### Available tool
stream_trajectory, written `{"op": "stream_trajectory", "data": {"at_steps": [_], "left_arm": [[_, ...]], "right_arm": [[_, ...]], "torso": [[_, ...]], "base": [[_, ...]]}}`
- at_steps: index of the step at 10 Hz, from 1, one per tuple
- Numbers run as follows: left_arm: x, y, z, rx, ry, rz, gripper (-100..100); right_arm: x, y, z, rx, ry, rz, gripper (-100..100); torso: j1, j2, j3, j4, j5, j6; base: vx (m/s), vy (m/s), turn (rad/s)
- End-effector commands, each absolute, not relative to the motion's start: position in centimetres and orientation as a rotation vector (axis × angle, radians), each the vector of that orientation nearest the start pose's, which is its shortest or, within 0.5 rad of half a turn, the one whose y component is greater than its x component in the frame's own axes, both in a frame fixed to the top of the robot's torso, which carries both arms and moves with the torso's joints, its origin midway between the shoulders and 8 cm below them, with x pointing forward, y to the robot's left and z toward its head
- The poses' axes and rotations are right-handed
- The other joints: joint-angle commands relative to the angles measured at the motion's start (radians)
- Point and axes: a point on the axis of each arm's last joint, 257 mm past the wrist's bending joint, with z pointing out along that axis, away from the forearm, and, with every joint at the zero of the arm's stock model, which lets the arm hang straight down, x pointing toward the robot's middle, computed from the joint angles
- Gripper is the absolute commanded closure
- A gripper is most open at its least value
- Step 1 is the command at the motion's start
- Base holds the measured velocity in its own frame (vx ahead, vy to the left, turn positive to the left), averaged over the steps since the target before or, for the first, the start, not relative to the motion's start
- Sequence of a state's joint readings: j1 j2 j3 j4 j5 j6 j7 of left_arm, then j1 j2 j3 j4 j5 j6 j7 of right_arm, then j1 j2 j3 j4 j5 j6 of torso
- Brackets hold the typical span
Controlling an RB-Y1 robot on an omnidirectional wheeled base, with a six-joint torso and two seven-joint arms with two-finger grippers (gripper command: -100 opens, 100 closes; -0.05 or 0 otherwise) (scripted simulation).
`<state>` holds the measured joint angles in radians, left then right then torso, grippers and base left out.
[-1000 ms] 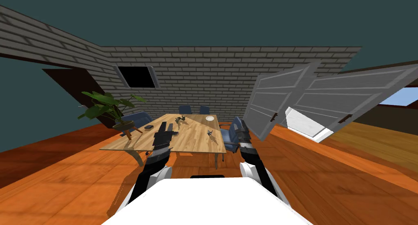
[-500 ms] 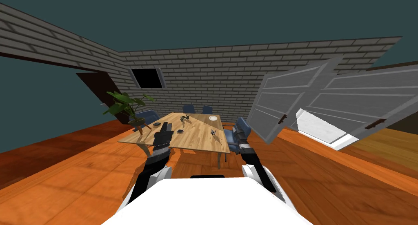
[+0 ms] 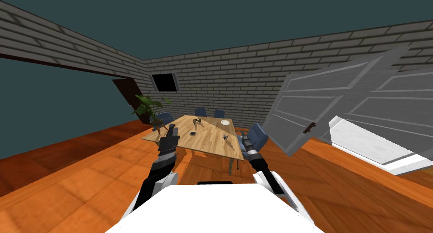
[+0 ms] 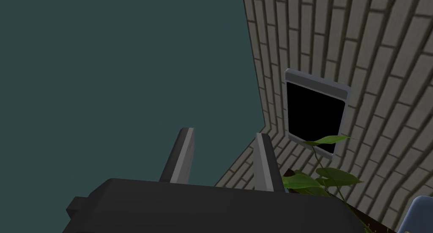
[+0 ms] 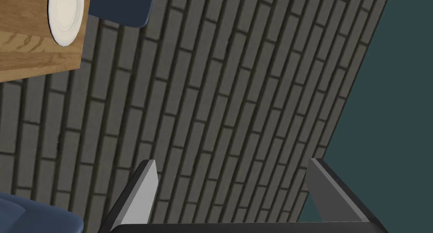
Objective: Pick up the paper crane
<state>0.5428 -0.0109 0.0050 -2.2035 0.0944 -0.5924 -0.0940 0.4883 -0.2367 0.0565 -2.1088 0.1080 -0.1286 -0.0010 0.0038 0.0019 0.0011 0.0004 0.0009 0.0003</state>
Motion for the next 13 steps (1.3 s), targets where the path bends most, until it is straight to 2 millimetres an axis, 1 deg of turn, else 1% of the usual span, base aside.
{"op": "stream_trajectory", "data": {"at_steps": [1, 2, 3, 4, 5, 6, 7, 8, 9, 11, 12, 13], "left_arm": [[33.6, 30.1, -0.6, -0.71, 0.579, -1.24, 0], [33.6, 30.1, -0.6, -0.71, 0.579, -1.24, 0], [33.6, 30.1, -0.6, -0.71, 0.579, -1.24, 0], [33.6, 30.1, -0.6, -0.71, 0.579, -1.24, 0], [33.6, 30.1, -0.6, -0.71, 0.579, -1.239, 0], [33.6, 30.1, -0.6, -0.71, 0.579, -1.24, 0], [33.6, 30.1, -0.6, -0.71, 0.579, -1.239, 0], [33.6, 30.1, -0.6, -0.71, 0.579, -1.24, 0], [33.6, 30.1, -0.6, -0.71, 0.579, -1.239, 0], [33.6, 30.1, -0.6, -0.71, 0.579, -1.239, 0], [33.5, 30.1, -0.6, -0.71, 0.579, -1.239, 0], [33.6, 30.1, -0.6, -0.71, 0.579, -1.24, 0]], "right_arm": [[41.1, -27.2, -16.9, 0.807, 1.329, 0.977, -100], [41.2, -27.4, -17.3, 0.819, 1.338, 0.968, -100], [41.2, -27.7, -19.2, 0.788, 1.414, 0.901, -100], [41.2, -27.9, -19.7, 0.803, 1.426, 0.888, -100], [41.1, -28.3, -21.6, 0.768, 1.502, 0.816, -100], [41.1, -28.6, -22.1, 0.783, 1.514, 0.801, -100], [40.8, -29.1, -24.1, 0.745, 1.592, 0.724, -100], [40.8, -29.4, -24.6, 0.759, 1.603, 0.71, -100], [40.4, -29.9, -26.4, 0.711, 1.673, 0.637, -100], [40.3, -30.4, -27.1, 0.73, 1.692, 0.612, -100], [39.7, -31.4, -29.2, 0.687, 1.771, 0.522, -100], [39.6, -31.6, -29.5, 0.696, 1.779, 0.51, -100]], "torso": [[0.0, 0.0, 0.0, 0.0, 0.0, 0.0], [0.0, 0.0, 0.0, 0.0, 0.0, -0.001], [-0.001, 0.0, 0.0, 0.0, 0.0, 0.0], [-0.001, 0.0, 0.0, 0.0, 0.0, -0.001], [-0.002, 0.0, 0.0, 0.0, 0.0, 0.0], [-0.001, 0.0, 0.0, 0.0, 0.0, -0.001], [-0.002, 0.0, 0.0, 0.0, 0.0, 0.0], [-0.001, 0.0, 0.0, 0.0, 0.0, 0.0], [-0.002, 0.0, 0.0, 0.0, 0.0, 0.0], [-0.002, -0.001, 0.0, 0.0, 0.0, 0.0], [-0.003, -0.001, 0.0, 0.0, -0.001, 0.001], [-0.002, -0.001, 0.0, 0.0, -0.001, -0.001]], "base": [[-0.018, 0.072, 0.185], [-0.015, 0.051, 0.094], [-0.019, 0.059, 0.216], [-0.016, 0.04, 0.089], [-0.017, 0.052, 0.221], [-0.014, 0.037, 0.103], [-0.018, 0.053, 0.197], [-0.013, 0.042, 0.125], [-0.015, 0.054, 0.224], [-0.005, 0.032, 0.063], [-0.008, 0.037, 0.239], [-0.005, 0.033, 0.148]]}}
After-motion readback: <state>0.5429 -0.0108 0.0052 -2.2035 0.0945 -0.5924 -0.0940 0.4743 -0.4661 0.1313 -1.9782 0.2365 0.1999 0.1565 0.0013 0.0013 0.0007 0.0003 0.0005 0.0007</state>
